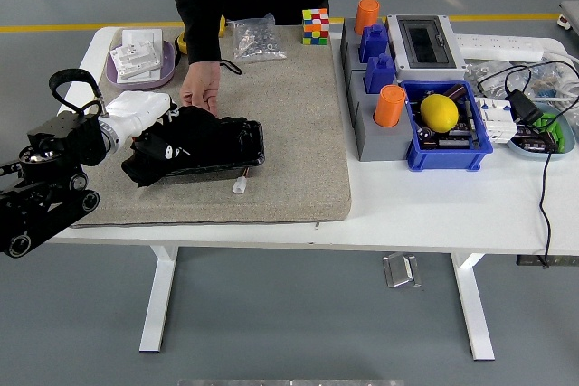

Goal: Pick the rag up,wipe the panel,place it on the desk

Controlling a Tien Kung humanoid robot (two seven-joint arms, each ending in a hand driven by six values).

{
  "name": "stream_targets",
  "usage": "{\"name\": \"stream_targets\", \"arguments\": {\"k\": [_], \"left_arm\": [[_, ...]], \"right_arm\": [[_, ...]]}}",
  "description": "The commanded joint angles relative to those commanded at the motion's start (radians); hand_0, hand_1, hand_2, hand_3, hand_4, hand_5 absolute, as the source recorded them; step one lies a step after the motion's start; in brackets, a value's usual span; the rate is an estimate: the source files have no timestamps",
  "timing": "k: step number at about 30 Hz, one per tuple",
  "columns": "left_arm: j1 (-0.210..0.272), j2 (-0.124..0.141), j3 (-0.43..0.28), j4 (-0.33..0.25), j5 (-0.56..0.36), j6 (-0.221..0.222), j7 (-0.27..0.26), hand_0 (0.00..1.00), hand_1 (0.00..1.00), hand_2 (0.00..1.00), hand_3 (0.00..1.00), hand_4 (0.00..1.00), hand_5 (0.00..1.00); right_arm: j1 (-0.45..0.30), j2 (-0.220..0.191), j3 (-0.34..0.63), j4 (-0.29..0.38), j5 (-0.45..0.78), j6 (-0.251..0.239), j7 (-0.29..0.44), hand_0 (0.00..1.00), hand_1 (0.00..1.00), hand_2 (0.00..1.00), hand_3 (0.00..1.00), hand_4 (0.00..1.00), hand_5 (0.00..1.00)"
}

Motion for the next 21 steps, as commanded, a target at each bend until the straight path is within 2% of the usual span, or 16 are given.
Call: {"name": "stream_targets", "arguments": {"k": [5,21], "left_arm": [[0.012,0.022,-0.011,0.005,-0.005,0.002,0.001,0.222,0.151,0.463,0.406,0.347,0.002],[0.036,0.058,-0.03,0.018,0.029,0.008,0.0,0.222,0.151,0.462,0.405,0.349,0.002]], "right_arm": [[-0.003,0.001,0.001,-0.001,0.003,0.001,0.0,0.695,0.653,0.686,0.592,0.961,0.43],[-0.006,0.006,0.004,-0.003,0.003,0.002,-0.001,0.696,0.654,0.686,0.594,0.965,0.428]]}}
